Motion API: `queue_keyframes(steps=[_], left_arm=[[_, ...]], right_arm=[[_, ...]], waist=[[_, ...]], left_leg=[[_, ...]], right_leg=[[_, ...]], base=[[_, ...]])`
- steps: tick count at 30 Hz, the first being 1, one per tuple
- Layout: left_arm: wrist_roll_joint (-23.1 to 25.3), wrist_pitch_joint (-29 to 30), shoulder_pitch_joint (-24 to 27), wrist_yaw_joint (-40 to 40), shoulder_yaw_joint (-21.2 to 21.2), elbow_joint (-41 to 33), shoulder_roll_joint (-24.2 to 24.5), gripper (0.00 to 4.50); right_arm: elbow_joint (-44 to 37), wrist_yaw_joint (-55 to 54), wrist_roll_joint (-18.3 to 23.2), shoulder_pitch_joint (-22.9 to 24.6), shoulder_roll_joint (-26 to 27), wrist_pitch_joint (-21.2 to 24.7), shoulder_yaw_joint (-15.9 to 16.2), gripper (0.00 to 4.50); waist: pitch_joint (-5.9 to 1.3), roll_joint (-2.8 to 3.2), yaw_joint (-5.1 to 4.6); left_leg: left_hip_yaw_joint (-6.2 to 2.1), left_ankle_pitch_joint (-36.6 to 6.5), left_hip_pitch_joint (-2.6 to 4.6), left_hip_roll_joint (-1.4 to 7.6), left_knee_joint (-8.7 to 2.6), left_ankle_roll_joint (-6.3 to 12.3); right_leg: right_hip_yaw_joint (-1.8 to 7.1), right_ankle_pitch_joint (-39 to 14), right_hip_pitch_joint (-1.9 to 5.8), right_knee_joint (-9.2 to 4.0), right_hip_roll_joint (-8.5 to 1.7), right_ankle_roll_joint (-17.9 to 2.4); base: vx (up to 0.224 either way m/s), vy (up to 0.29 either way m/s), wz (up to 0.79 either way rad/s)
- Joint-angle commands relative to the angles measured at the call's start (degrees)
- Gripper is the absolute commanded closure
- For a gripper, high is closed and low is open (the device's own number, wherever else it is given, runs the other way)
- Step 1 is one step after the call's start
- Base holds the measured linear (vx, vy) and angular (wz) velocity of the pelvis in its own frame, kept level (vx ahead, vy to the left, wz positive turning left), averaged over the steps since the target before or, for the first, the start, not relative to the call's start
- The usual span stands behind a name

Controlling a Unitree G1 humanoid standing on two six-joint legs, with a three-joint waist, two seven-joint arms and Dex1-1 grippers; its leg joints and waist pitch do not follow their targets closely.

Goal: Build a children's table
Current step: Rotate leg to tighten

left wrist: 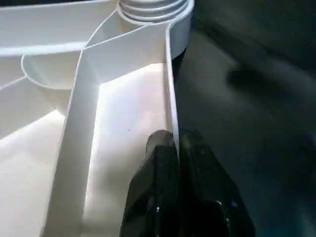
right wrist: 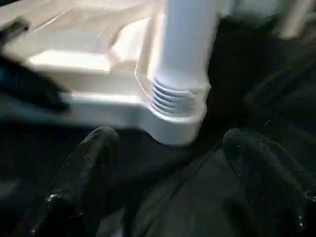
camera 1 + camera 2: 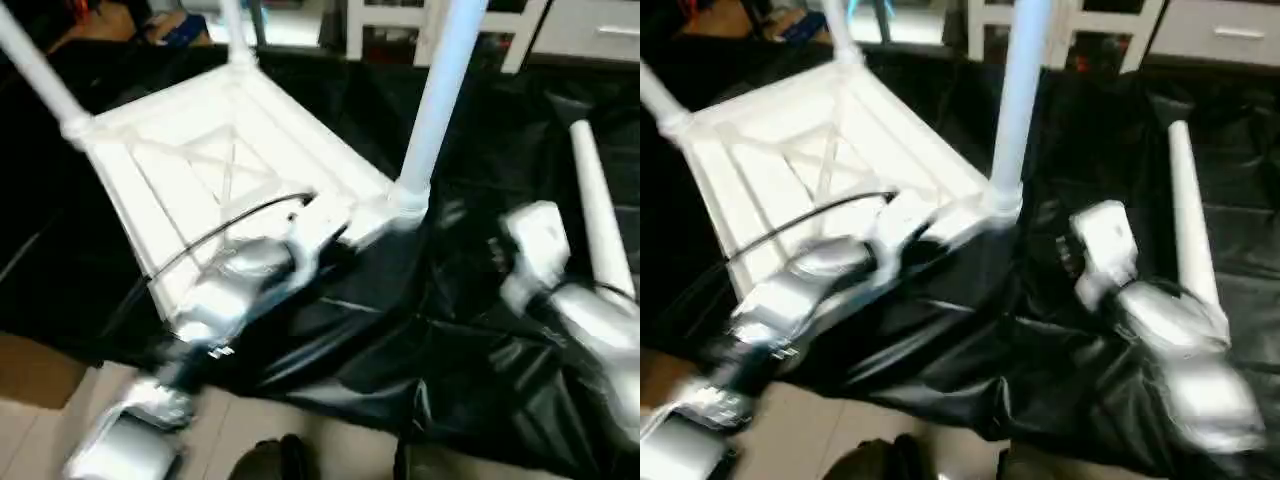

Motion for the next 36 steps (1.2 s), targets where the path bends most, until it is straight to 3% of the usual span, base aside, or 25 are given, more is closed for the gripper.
queue_keyframes(steps=[1,4,5,7,9,12,15,17,22,31,36], left_arm=[[-1.9,-4.4,0.6,-9.0,-4.5,-5.4,1.6,4.50],[-2.4,-5.7,1.7,-11.9,-5.6,-6.5,3.2,4.50],[-3.2,-6.3,2.5,-13.5,-6.1,-7.4,3.9,4.50],[-3.3,-7.2,3.7,-15.1,-7.3,-9.0,5.0,4.50],[-2.7,-8.4,4.3,-15.1,-7.8,-9.1,5.0,4.50],[-2.4,-9.3,4.3,-15.4,-7.8,-8.8,4.7,4.50],[-2.4,-9.3,4.1,-15.5,-7.8,-8.9,4.3,4.50],[-2.6,-9.4,4.0,-15.6,-7.7,-9.0,4.1,4.50],[-2.8,-9.8,3.8,-15.6,-7.7,-8.9,4.2,4.50],[-2.7,-9.8,3.9,-15.6,-7.7,-8.8,4.2,4.50],[-3.2,-7.6,4.6,-15.1,-7.6,-9.9,3.9,4.50]], right_arm=[[-1.5,5.5,1.8,0.0,-2.1,-0.3,-1.1,0.73],[-2.0,8.4,3.3,0.5,-4.4,0.5,-1.6,0.73],[-2.0,10.3,4.3,0.4,-5.6,0.8,-1.9,0.73],[-2.0,14.9,6.1,0.1,-7.9,1.0,-1.8,0.73],[-2.0,19.2,7.3,0.1,-9.8,1.2,-0.9,0.73],[-0.9,22.2,7.0,-0.5,-10.6,0.9,-0.2,0.73],[1.4,22.9,5.5,-2.2,-10.5,-0.5,0.9,0.73],[3.0,23.9,5.2,-3.4,-10.7,-0.3,1.6,1.00],[4.7,26.9,6.0,-4.8,-11.0,1.0,2.1,1.51],[5.7,29.7,5.6,-4.9,-11.4,1.3,3.0,2.23],[8.0,24.0,3.2,-5.6,-8.5,2.3,2.7,2.54]], waist=[[-4.43,-0.99,0.30],[-4.43,-0.58,1.51],[-4.66,-0.90,1.71],[-4.83,-1.15,2.48],[-4.78,-1.20,2.69],[-4.96,-1.88,2.60],[-5.13,-1.95,2.39],[-5.25,-2.09,2.38],[-5.58,-2.01,2.43],[-5.61,-2.03,2.49],[-5.55,-1.96,2.32]], left_leg=[[-2.75,-16.3,3.46,4.69,-5.46,5.54],[-2.16,-16.9,4.60,4.90,-5.56,3.95],[-2.05,-16.7,4.80,4.93,-5.50,3.78],[-2.11,-15.0,4.23,5.03,-5.54,4.25],[-1.98,-15.0,4.27,5.03,-5.54,4.53],[-2.01,-15.5,3.88,4.92,-5.50,4.28],[-2.13,-13.8,3.52,4.81,-5.25,4.84],[-2.10,-12.7,3.51,4.77,-5.04,5.49],[-2.10,-9.9,3.38,4.78,-4.62,7.65],[-2.15,-10.8,3.39,4.81,-4.59,7.29],[-2.12,-11.0,3.33,4.71,-4.60,7.15]], right_leg=[[0.42,-13.1,2.09,-2.97,-0.95,-11.4],[0.69,-12.4,1.24,-3.07,-0.70,-11.6],[0.70,-11.7,1.32,-3.01,-0.69,-11.7],[0.71,-10.2,1.97,-2.42,-1.10,-11.9],[0.72,-10.9,1.84,-2.44,-1.13,-11.7],[0.75,-13.2,2.15,-2.53,-1.55,-11.3],[0.72,-13.5,2.32,-2.43,-1.81,-11.5],[0.73,-13.3,2.37,-2.42,-1.80,-11.7],[0.56,-10.7,2.52,-1.96,-1.54,-12.8],[0.55,-11.0,2.61,-1.90,-1.57,-13.1],[0.51,-11.5,2.46,-1.93,-1.46,-13.1]], base=[[0.000,0.000,0.00],[0.000,0.000,0.00],[0.000,0.000,0.00],[0.000,0.000,0.00],[0.000,0.000,0.00],[0.000,0.000,0.00],[0.000,0.000,0.00],[0.000,0.000,0.00],[0.000,0.000,0.00],[0.000,0.000,0.00],[0.000,0.000,0.00]])
